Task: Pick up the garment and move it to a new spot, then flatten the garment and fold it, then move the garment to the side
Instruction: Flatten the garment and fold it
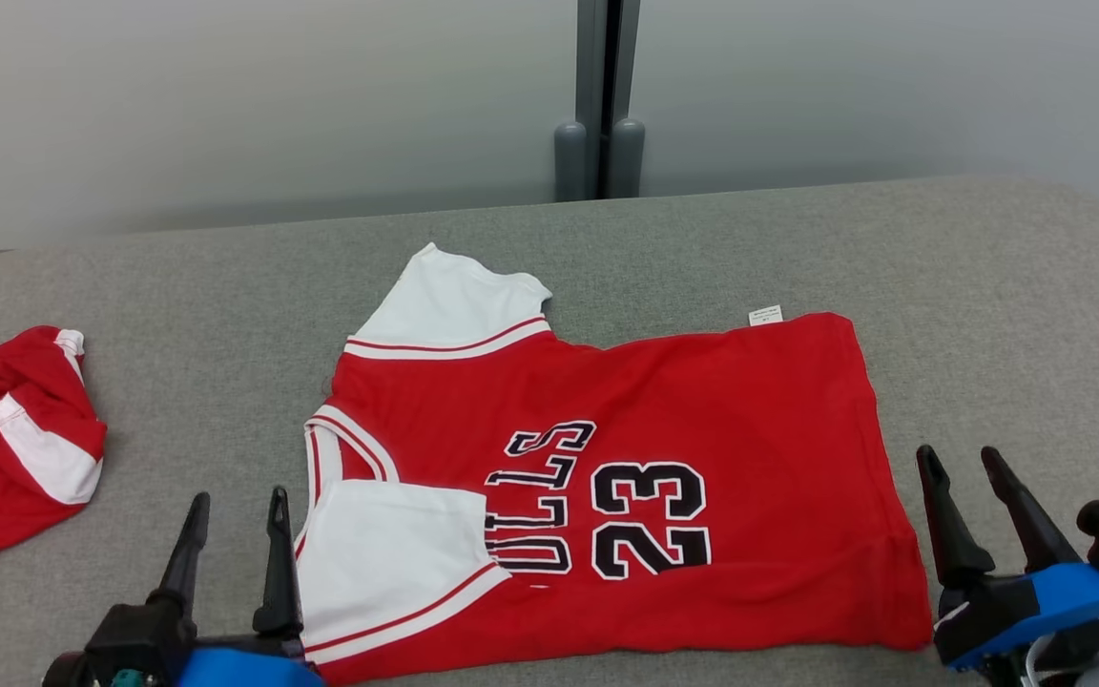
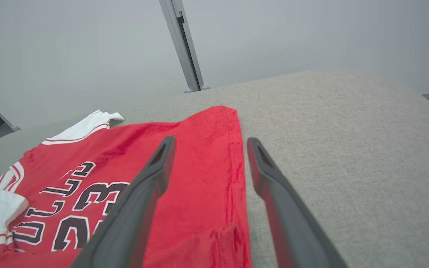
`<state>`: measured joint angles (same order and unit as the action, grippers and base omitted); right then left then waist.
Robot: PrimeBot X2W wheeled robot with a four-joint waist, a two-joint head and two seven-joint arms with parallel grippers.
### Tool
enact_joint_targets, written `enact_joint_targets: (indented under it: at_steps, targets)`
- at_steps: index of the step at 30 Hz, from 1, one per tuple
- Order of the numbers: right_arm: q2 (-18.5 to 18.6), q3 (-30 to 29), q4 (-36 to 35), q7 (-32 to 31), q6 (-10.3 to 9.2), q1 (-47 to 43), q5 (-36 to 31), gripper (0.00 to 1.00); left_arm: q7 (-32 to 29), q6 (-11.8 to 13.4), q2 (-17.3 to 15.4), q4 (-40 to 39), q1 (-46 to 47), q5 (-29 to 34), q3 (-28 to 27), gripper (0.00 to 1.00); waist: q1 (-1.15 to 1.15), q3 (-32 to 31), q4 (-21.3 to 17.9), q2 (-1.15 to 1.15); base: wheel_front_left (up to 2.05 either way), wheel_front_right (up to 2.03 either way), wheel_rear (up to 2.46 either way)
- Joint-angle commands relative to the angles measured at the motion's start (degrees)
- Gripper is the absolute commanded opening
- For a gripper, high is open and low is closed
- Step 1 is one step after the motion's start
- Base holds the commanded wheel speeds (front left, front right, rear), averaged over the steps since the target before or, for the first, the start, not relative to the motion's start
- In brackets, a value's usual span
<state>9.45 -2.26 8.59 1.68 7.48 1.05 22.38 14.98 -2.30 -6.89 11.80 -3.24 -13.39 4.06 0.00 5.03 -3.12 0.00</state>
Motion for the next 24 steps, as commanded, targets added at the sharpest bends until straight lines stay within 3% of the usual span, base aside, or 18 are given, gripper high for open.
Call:
enact_joint_targets:
  at_steps: [1,10,24]
  targets:
    - [-0.6,0.3,-0.1,1.6,0.03,1.7,-0.7,1.0,0.2,0.2,-0.4,-1.2,1.7,0.7,-0.8,1.0,0.0,0.0,-0.2,0.0,0.0,0.0,0.0]
    - [-2.9,2.9,2.7,7.7,0.03,7.1,-3.5,1.0,0.3,-0.2,-0.9,-3.0,5.5,2.1,-3.7,1.0,0.0,-0.4,-1.1,0.0,0.0,0.0,0.0]
    - [-4.8,5.0,9.6,11.7,0.03,11.2,-5.8,1.0,0.3,-2.7,-1.4,2.3,8.3,2.4,-6.5,1.0,0.0,-0.8,-1.1,0.0,0.0,0.0,0.0]
